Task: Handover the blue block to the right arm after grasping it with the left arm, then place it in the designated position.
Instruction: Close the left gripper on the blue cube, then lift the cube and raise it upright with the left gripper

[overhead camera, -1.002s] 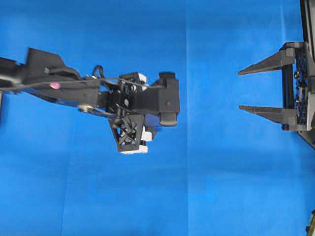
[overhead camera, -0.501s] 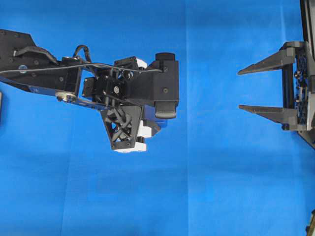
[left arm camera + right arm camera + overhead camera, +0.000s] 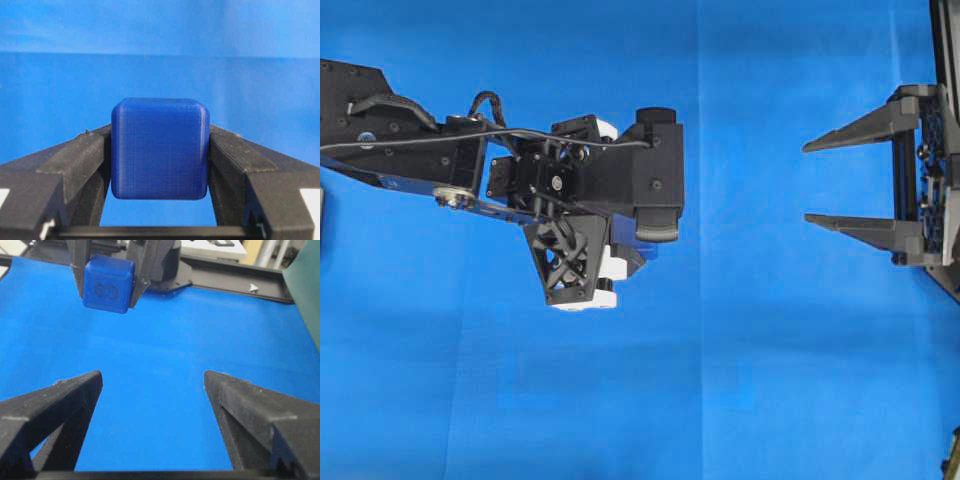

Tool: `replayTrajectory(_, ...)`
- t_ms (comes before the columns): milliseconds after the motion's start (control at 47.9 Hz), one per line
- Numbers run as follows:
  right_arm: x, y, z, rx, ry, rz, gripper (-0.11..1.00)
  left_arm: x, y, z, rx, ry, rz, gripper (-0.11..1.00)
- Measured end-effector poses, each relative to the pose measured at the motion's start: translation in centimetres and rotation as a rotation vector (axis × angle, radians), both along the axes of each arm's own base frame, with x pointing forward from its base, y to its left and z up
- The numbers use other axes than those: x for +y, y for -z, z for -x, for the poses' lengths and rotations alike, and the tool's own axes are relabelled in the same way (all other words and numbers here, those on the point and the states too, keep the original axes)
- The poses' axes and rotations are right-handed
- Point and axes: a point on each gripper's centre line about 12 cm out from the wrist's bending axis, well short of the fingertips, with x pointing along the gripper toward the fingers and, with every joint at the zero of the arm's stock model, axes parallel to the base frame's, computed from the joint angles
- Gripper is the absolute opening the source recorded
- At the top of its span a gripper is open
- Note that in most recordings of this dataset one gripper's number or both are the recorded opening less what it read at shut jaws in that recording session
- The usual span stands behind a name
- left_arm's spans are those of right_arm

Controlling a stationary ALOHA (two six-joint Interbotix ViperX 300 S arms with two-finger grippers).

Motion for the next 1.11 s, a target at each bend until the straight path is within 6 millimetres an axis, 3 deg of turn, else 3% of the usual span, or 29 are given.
replayTrajectory(1106, 0.0, -0.09, -0.05, -0.002, 0.0, 0.0, 0.95, 0.02, -0.04, 0.28, -0.047, -0.006, 0.01, 0.49)
